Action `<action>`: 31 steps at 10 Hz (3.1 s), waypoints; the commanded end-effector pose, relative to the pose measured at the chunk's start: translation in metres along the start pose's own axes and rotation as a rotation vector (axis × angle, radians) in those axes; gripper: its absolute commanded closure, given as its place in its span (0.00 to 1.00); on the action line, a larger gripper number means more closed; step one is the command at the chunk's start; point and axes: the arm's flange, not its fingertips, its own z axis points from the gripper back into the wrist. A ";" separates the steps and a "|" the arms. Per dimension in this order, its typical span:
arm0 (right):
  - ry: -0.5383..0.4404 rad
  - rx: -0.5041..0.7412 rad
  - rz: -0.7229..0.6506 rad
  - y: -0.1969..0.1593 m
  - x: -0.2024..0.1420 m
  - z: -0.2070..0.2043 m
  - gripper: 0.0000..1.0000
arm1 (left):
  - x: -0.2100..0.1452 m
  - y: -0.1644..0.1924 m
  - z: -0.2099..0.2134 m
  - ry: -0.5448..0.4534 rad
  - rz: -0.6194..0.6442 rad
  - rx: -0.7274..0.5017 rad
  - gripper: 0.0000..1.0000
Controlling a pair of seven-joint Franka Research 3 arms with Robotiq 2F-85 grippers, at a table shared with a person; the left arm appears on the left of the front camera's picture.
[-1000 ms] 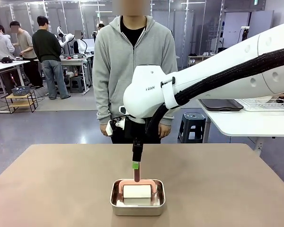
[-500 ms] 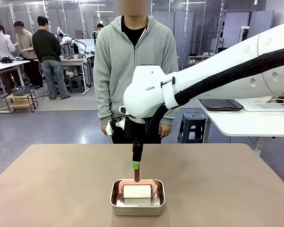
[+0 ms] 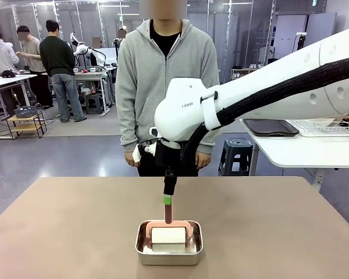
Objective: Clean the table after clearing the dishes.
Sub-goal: Place the Lint Roller back on top of the Airtight Container.
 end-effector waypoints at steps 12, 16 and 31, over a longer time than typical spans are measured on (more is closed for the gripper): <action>-0.956 0.807 -0.754 -0.033 -0.441 0.059 0.00 | -0.001 0.000 0.003 -0.003 0.000 -0.012 0.00; -1.065 0.696 -1.036 0.004 -0.585 0.070 0.00 | -0.001 0.000 0.003 -0.003 0.000 -0.012 0.00; -1.139 0.658 -1.264 0.037 -0.660 0.044 0.00 | -0.001 0.000 0.003 -0.003 0.000 -0.012 0.00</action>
